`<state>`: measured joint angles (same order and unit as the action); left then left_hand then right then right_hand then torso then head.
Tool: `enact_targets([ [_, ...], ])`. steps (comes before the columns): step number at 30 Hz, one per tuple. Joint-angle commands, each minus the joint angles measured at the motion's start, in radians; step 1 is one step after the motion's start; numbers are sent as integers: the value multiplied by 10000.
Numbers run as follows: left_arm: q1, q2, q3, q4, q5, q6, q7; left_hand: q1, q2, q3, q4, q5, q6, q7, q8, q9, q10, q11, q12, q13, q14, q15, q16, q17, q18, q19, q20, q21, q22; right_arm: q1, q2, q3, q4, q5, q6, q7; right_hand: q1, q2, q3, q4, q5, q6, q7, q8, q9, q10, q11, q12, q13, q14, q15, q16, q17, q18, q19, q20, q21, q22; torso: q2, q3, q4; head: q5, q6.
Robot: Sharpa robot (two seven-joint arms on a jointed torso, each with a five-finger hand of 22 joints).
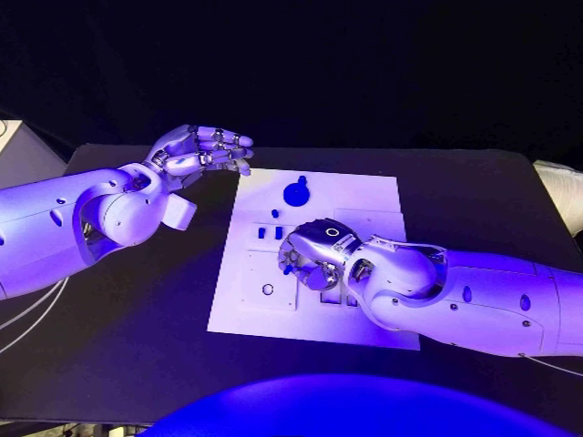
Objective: Assemble the parts on the task board
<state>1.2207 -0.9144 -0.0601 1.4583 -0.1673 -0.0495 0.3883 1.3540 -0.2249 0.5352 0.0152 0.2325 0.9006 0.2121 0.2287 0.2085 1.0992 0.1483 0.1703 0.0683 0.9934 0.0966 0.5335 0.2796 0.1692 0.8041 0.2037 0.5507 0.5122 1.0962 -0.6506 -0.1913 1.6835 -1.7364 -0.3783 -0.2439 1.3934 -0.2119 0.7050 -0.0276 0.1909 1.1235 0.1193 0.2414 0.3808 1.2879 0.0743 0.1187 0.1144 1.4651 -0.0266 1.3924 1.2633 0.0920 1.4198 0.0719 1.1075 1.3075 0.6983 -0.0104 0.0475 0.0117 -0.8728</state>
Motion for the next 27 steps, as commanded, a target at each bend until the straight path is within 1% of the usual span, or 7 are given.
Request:
enact_targets([
  [1, 4, 3, 7, 33, 68, 124, 23, 65, -31, -47, -9, -10, -18, 53, -35, -11, -12, 43, -50, 10, 45, 18, -28, 15, 100, 82, 19, -40, -15, -16, 28, -7, -29, -286, 332, -142, -84, 36, 50, -14, 16, 12, 21, 37, 16, 320, -257, 1, 13, 484, -34, 16, -10, -56, -17, -23, -16, 1297, -8, -3, -1, -10, 2],
  [8, 4, 0, 7, 39, 68, 134, 12, 65, -31, -47, -9, -10, -18, 53, -35, -11, -12, 43, -50, 10, 45, 18, -28, 15, 100, 82, 19, -40, -15, -27, 74, -15, -61, -381, 493, -219, -92, 36, 50, -15, 13, 8, 24, 36, 17, 319, -255, -5, 13, 482, -33, 9, -24, -51, -26, -22, -44, 1291, -8, -5, -2, -14, 2],
  [13, 4, -2, 7, 41, 68, 132, 9, 65, -31, -47, -9, -10, -18, 53, -35, -11, -12, 43, -50, 10, 45, 18, -28, 15, 100, 82, 19, -40, -15, -33, 90, -22, -80, -315, 464, -104, -171, 22, 25, -21, -4, -54, 53, 7, 23, 270, -231, -73, 6, 477, -14, 10, -38, -42, -55, -10, -106, 1286, -7, -5, -3, -11, 2],
  [17, 4, -3, 7, 43, 68, 128, 6, 65, -31, -47, -9, -10, -18, 53, -35, -11, -12, 43, -50, 10, 45, 18, -28, 15, 100, 82, 19, -40, -15, -34, 95, -28, -109, -127, 412, 119, -371, -64, -138, -28, 54, -381, 180, -168, -4, -31, -105, -332, -51, 477, 97, 49, -29, -32, -117, 70, -238, 1275, -10, -2, -7, 0, 2],
  [19, 4, -5, 7, 44, 68, 125, 3, 65, -31, -47, -9, -10, -18, 53, -35, -11, -12, 43, -50, 10, 45, 18, -28, 15, 100, 82, 19, -40, -15, -34, 94, -30, -127, -31, 372, 232, -553, -192, -313, 11, 1, -652, 251, -333, -47, -275, -4, -507, -105, 457, 189, 40, -90, -14, -180, 154, -392, 1240, -10, -5, -5, -4, 2],
  [23, 4, -7, 7, 43, 68, 123, -3, 65, -31, -47, -9, -10, -18, 53, -35, -11, -12, 43, -50, 10, 45, 18, -28, 15, 100, 82, 19, -40, -15, -34, 80, -34, -142, 86, 223, 358, -720, -365, -457, 65, -186, -992, 265, -559, -108, -748, 83, -573, -222, 401, 275, -27, -252, 54, -313, 246, -786, 1127, -12, -7, -6, -1, 2],
  [27, 4, -10, 7, 43, 68, 123, -7, 65, -31, -47, -9, -10, -18, 53, -35, -11, -12, 43, -50, 10, 45, 18, -28, 15, 100, 82, 19, -40, -15, -34, 58, -36, -134, 145, 39, 418, -728, -423, -492, 62, -227, -1087, 277, -635, -121, -984, 128, -553, -298, 374, 304, -57, -327, 79, -355, 285, -934, 1079, -9, -1, 1, -7, 2],
])
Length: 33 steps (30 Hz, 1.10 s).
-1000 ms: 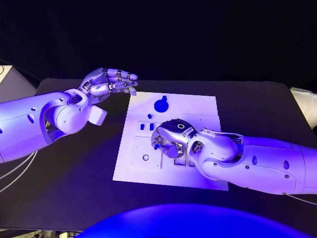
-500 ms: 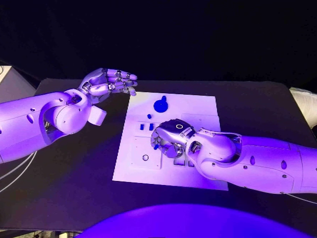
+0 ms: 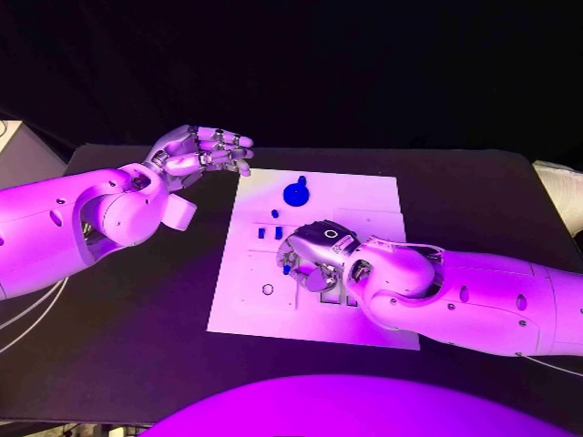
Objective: Assemble the parts on the task board
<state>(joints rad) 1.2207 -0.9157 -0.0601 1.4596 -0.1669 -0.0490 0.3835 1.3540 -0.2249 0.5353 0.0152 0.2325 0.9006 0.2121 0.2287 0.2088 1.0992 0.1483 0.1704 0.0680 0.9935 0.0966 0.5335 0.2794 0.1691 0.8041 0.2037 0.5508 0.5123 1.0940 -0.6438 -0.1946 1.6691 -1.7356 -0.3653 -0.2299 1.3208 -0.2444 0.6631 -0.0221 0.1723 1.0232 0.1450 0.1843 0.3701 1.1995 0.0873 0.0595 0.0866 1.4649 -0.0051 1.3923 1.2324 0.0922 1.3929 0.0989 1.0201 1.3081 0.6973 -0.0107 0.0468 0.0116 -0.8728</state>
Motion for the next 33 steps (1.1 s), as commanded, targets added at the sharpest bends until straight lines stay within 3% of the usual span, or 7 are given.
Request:
enact_targets([
  [1, 4, 2, 7, 29, 64, 117, 40, 65, -31, -47, -8, -10, -18, 53, -35, -13, -12, 43, -50, 12, 45, 18, -28, 17, 100, 82, 19, -40, -16, -12, -15, -3, 14, 144, -132, 284, -1, -101, -75, 7, -41, -89, 20, -68, -15, -112, 1, 40, -24, 375, 90, -59, -23, 79, -89, 18, -75, 1068, 3, 3, 8, -7, 2],
  [14, 5, -13, 7, 28, 65, 108, 17, 78, -20, -61, -6, -11, -20, 52, -34, -15, -14, 41, -55, 16, 44, 18, -54, 36, 101, 87, 21, -72, -34, -11, -77, -5, 45, 185, -401, 280, 9, -101, -73, 3, -41, -100, 27, -78, -16, -134, 5, 48, -33, 377, 93, -47, -5, 77, -83, 23, -63, 1071, 7, 8, 2, -22, 2],
  [21, 5, -16, 7, 24, 65, 107, 4, 78, -20, -61, -6, -11, -20, 52, -34, -15, -14, 41, -55, 16, 44, 18, -54, 36, 101, 87, 21, -72, -34, -11, -167, -5, 149, 357, -792, 336, -7, -154, -108, 3, -47, -140, 50, -114, -22, -197, 27, 67, -57, 364, 110, -63, -46, 91, -102, 41, -151, 1042, 6, 12, -1, -32, 2],
  [33, 5, -33, 6, 6, 70, 78, -6, 88, -12, -69, -7, -20, -20, 53, -33, -16, -12, 41, -56, 18, 47, 17, -66, 47, 102, 93, 21, -86, -42, -11, -272, -6, 293, 650, -707, 361, 22, -149, -118, -3, -39, -166, 47, -148, -23, -68, 1, 178, -47, 361, 101, -57, -59, 86, -69, 50, -105, 1051, 5, 3, 5, -56, 2],
])
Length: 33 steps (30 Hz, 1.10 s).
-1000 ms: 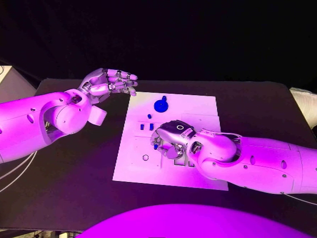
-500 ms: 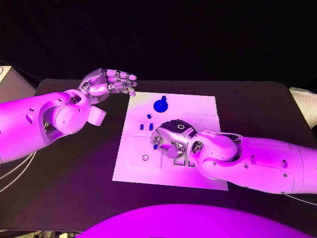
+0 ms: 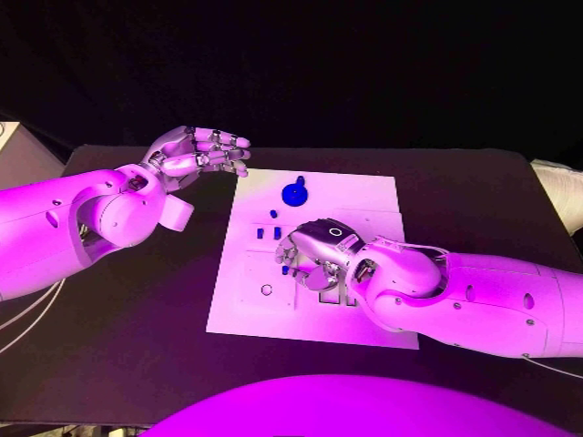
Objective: Assemble the parts on the task board
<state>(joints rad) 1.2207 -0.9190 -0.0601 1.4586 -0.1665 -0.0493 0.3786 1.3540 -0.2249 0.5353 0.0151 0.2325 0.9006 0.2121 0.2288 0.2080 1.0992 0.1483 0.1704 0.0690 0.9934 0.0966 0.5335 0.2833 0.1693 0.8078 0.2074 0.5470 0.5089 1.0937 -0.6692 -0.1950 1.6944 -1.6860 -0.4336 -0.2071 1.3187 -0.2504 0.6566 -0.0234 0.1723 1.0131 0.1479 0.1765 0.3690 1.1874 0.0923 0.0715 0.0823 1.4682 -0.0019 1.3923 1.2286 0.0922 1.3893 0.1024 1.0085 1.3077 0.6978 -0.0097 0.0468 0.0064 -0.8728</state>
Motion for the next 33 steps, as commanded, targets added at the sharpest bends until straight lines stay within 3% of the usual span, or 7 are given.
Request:
enact_targets([
  [1, 5, -2, 6, 16, 68, 78, 43, 88, -12, -69, -7, -20, -20, 53, -33, -9, -12, 41, -56, 8, 48, 17, -66, 9, 100, 57, -16, -48, -8, -8, -24, -2, 48, 170, -13, 136, 43, -89, -52, 10, -40, -66, 17, -70, -12, 52, -49, 58, -4, 328, 69, -57, -21, 86, -33, 14, 11, 1055, 0, -7, 4, -6, 2],
  [11, 5, -9, 6, 11, 77, 62, 42, 88, -12, -69, -7, -20, -20, 53, -33, -9, -12, 41, -56, 8, 48, 17, -66, 9, 100, 57, -16, -48, -8, -8, -46, -2, 71, 303, 85, 150, 59, -80, -54, 8, -29, -58, 15, -75, -8, 123, -63, 105, 1, 321, 58, -69, -54, 90, -30, 11, -7, 1049, -5, -5, 2, -19, 2],
  [18, 5, -14, 5, 0, 79, 61, 63, 88, -12, -69, -7, -20, -20, 53, -33, -9, -12, 41, -56, 8, 48, 17, -66, 9, 100, 57, -16, -48, -8, 51, -381, 21, 253, 99, -715, -125, 41, -136, -79, 10, -8, -56, 41, -93, -6, 10, -31, 60, -41, 299, 72, -107, -135, 114, -72, 16, -165, 1002, -16, -10, -13, -41, 2],
  [25, 4, 11, 4, -69, 88, 68, 87, 101, -8, -84, -10, -34, -25, 57, -33, -11, -14, 44, -60, 11, 51, 18, -85, 26, 100, 65, -15, -69, -21, 545, -979, 92, 504, 987, -620, 492, -11, -233, -143, 30, -34, -73, 57, -124, -10, -66, -7, 44, -72, 300, 92, -92, -123, 104, -54, 31, -144, 1005, -39, -18, -4, -118, 2],
  [33, 3, 55, 0, -139, 100, 89, 101, 101, -14, -96, -9, -39, -29, 57, -35, -13, -18, 46, -63, 11, 50, 21, -96, 33, 99, 68, -14, -81, -27, 1214, -1789, 152, 660, 2552, 630, 1647, -84, -333, -335, 83, 185, -263, 82, -268, -45, -298, 41, 8, -122, 307, 143, -35, -68, 98, -47, 73, -168, 995, -18, -14, -17, -201, 56],
])
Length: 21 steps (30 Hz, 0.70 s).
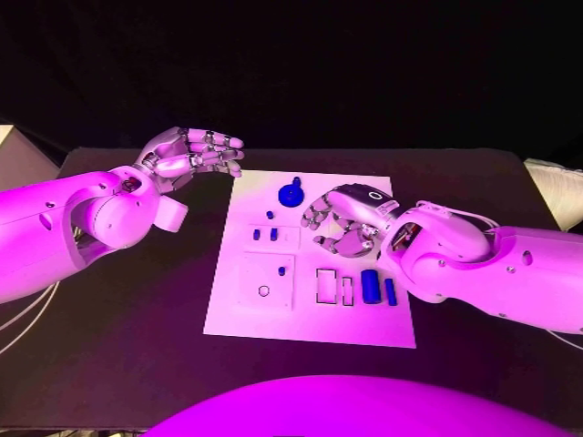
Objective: Assemble the parts on the task board
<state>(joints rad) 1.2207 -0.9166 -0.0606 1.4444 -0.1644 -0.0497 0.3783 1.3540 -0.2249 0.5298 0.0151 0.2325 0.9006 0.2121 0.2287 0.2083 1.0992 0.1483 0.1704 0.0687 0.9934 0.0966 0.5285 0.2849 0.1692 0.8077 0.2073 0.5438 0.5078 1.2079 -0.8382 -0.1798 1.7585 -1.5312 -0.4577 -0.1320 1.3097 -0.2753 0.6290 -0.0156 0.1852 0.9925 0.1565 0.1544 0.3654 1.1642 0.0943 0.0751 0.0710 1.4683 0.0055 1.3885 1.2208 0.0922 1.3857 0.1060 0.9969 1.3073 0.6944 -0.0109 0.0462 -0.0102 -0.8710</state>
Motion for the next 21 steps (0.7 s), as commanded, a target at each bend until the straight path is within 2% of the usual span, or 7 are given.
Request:
enact_targets([
  [1, 3, 41, 4, -2, 80, 99, 107, 101, -14, -40, -9, -39, -29, 57, -35, -16, -18, 46, -63, 14, 50, 21, -45, 17, 100, 69, -13, -50, -16, 148, -209, 3, -19, 1044, 1088, 954, -29, -114, -154, 16, 93, -88, -14, -71, -12, -117, 21, -31, -14, 306, 73, 14, 19, 99, -12, 44, -63, 994, 10, -6, -15, -41, 48],
  [6, 3, 69, 1, 0, 85, 116, 114, 101, -14, -40, -9, -39, -29, 57, -35, -16, -18, 46, -63, 14, 50, 21, -45, 17, 100, 69, -13, -50, -16, 294, -502, 7, -252, 537, 1786, 879, -75, -105, -991, 7, 299, -232, -40, -199, -32, -469, 21, -21, -14, 292, 94, 46, 4, 115, -24, 67, -181, 952, 27, -4, -6, -55, 80],
  [10, 3, 81, 0, 10, 97, 128, 115, 98, -23, -52, -9, -41, -33, 56, -36, -17, -21, 47, -66, 14, 50, 23, -52, 23, 100, 70, -12, -59, -21, 316, -618, -2, -419, -158, 2142, 638, 236, 157, -2467, 245, 335, -377, -127, -377, -85, -812, 26, 234, 3, 279, 73, 84, -36, 122, -16, 78, -367, 886, 45, 11, 28, -77, 93],
  [11, 3, 82, -1, 11, 99, 129, 115, 98, -23, -52, -9, -41, -33, 56, -36, -17, -21, 47, -66, 14, 50, 23, -52, 23, 100, 70, -12, -59, -21, 309, -632, -6, -452, -316, 2200, 571, 595, 379, -3286, 395, 338, -384, -152, -436, -105, -940, 40, 419, 15, 274, 65, 103, -55, 123, 2, 88, -428, 866, 45, 11, 28, -77, 93],
  [15, 3, 83, -2, 14, 104, 137, 115, 98, -23, -52, -9, -41, -33, 56, -36, -17, -21, 47, -66, 14, 50, 23, -52, 23, 100, 70, -12, -59, -21, 265, -655, -16, -529, -784, 2390, 315, 962, 566, -4397, 863, 266, -402, -203, -546, -158, -1188, 40, 681, 0, 267, 101, 122, -101, 133, 25, 90, -536, 845, 45, 15, 19, -69, 85],
  [18, 3, 80, -3, 16, 106, 141, 114, 98, -23, -52, -9, -41, -33, 56, -36, -17, -21, 47, -66, 14, 50, 23, -52, 23, 100, 70, -12, -59, -21, 228, -652, -21, -573, -1135, 2450, 57, 1312, 698, -5054, 1258, 256, -379, -247, -596, -182, -1318, 44, 871, -2, 263, 107, 135, -130, 138, 42, 95, -601, 838, 41, 11, 21, -75, 78],
  [21, 3, 79, -3, 14, 107, 141, 113, 98, -23, -52, -9, -41, -33, 56, -36, -17, -21, 47, -66, 14, 50, 23, -52, 23, 100, 70, -12, -59, -21, 199, -644, -24, -626, -1393, 2384, -197, 1436, 737, -5150, 1364, 254, -345, -254, -594, -184, -1339, 44, 928, -2, 258, 104, 132, -150, 134, 56, 95, -589, 845, 38, 4, 11, -82, 86],
])
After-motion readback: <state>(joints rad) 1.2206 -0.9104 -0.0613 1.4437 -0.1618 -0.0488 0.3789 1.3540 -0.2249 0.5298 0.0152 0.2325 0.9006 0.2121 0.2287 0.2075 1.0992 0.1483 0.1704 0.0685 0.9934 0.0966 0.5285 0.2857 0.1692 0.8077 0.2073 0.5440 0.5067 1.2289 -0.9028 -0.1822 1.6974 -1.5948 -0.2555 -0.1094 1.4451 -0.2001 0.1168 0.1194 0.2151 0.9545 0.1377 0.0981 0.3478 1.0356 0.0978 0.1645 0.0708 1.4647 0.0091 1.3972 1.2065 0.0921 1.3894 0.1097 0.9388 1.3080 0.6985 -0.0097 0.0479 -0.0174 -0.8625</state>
